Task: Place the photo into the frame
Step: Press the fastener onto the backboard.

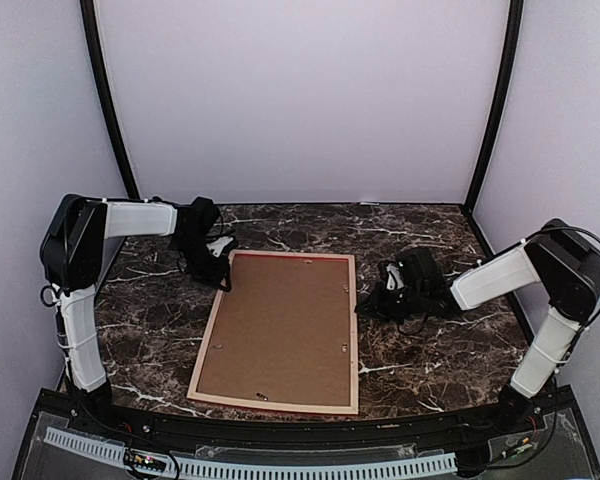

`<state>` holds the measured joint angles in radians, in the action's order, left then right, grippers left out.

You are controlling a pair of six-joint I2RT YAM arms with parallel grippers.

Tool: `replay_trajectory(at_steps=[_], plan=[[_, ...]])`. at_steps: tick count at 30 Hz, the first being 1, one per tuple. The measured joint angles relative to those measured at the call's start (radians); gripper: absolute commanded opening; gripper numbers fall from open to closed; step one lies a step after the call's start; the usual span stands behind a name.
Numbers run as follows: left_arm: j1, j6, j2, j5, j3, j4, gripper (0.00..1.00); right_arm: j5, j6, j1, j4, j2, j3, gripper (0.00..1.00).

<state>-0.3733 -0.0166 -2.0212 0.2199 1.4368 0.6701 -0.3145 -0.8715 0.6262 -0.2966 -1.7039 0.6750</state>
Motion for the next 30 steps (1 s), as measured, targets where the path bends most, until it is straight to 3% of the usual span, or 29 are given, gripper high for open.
replay_trajectory(at_steps=[6,11,13,16,18,23,30], plan=[[0.000,0.009,0.011,-0.004,-0.016,-0.020,0.15,-0.009,0.021,0.002,0.037,-0.013,0.031,0.00],[-0.005,0.009,0.023,-0.023,-0.031,-0.036,0.15,-0.026,0.053,0.002,0.080,-0.027,0.066,0.00],[-0.005,0.009,0.027,-0.032,-0.035,-0.041,0.22,-0.034,0.067,0.002,0.097,-0.034,0.080,0.00],[-0.005,0.010,0.029,-0.039,-0.038,-0.043,0.47,-0.042,0.083,0.002,0.119,-0.039,0.096,0.00],[-0.005,0.008,0.030,-0.039,-0.039,-0.046,0.52,-0.048,0.090,0.002,0.129,-0.041,0.103,0.01],[-0.011,0.041,0.030,-0.012,-0.041,-0.046,0.57,-0.055,0.106,0.003,0.144,-0.046,0.114,0.09],[-0.008,0.136,0.034,0.032,-0.044,-0.053,0.59,-0.048,0.113,0.003,0.180,-0.042,0.115,0.29]])
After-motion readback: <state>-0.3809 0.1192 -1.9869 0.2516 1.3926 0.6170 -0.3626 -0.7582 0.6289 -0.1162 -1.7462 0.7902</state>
